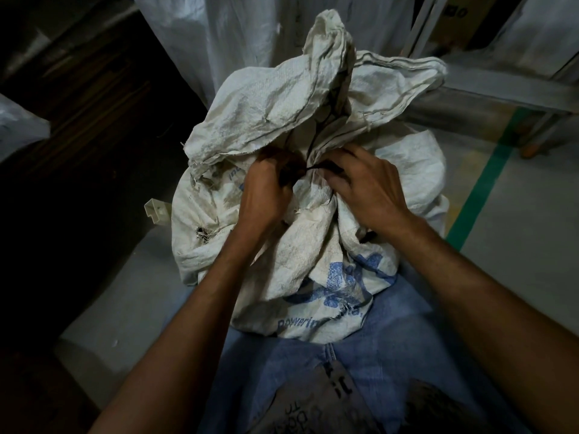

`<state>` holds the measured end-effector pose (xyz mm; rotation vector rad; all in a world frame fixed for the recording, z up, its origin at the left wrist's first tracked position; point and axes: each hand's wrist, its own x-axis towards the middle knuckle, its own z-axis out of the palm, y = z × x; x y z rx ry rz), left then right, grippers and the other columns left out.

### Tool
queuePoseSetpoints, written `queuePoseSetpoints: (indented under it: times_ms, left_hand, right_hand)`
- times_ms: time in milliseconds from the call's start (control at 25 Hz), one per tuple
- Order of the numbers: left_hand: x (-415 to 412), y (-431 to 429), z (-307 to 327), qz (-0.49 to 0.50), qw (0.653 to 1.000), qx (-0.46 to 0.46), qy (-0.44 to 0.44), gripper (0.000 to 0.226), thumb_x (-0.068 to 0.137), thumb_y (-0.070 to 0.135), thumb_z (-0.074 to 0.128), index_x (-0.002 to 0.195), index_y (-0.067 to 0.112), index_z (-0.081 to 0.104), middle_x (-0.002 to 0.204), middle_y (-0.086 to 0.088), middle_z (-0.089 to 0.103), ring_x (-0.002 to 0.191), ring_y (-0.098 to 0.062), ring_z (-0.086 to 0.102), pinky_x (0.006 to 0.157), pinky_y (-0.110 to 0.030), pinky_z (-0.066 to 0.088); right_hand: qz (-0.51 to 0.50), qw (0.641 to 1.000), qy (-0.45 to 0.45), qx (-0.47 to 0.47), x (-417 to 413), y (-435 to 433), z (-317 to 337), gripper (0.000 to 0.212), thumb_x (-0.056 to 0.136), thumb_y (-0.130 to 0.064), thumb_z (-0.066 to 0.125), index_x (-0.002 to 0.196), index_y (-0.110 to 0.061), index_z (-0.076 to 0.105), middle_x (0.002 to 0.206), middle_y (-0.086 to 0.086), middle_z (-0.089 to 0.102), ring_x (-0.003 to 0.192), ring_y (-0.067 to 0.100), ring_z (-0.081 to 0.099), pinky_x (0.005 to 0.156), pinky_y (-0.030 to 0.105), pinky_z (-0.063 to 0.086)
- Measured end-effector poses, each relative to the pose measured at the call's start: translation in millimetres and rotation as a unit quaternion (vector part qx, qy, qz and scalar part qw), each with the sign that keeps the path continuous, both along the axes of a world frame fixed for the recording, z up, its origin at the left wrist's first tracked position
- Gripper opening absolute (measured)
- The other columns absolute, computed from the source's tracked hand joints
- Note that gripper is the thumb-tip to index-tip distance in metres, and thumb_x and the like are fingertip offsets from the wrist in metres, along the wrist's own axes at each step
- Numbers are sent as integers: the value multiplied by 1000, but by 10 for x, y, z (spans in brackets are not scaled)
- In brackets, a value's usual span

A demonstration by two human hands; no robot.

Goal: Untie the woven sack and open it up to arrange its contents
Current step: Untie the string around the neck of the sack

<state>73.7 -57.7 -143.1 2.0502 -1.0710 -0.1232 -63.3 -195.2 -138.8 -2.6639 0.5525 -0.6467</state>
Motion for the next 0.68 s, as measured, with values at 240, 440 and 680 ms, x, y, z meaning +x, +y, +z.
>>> queuePoseSetpoints:
  times_ms: [240, 440, 680]
  left_hand:
    - [65, -27, 42, -13, 1000, 23, -16, 24, 87, 8, 71, 107, 17, 79, 103, -3, 76, 89, -18, 72, 75, -31, 57]
    - [105, -19, 20, -22, 999, 30, -21, 20, 86, 12, 71, 104, 17, 79, 101, -4, 75, 87, -19, 71, 74, -29, 56]
    - [117, -15, 39, -29, 999, 15, 20, 12, 85, 11, 72, 94, 17, 78, 90, 12, 65, 81, -6, 66, 75, -28, 56]
  right_hand:
    - [-12, 999, -6, 36, 50, -10, 54, 34, 93, -50, 68, 120, -28, 73, 124, -5, 68, 105, 23, 67, 77, 36, 55]
    - [7, 999, -27, 34, 72, -23, -13, 31, 92, -48, 69, 113, -26, 75, 117, -4, 71, 108, 23, 63, 88, 42, 49]
    - [44, 989, -35, 139, 165, -142, -93, 22, 90, -35, 75, 105, -19, 76, 107, -1, 68, 107, 23, 61, 89, 44, 52]
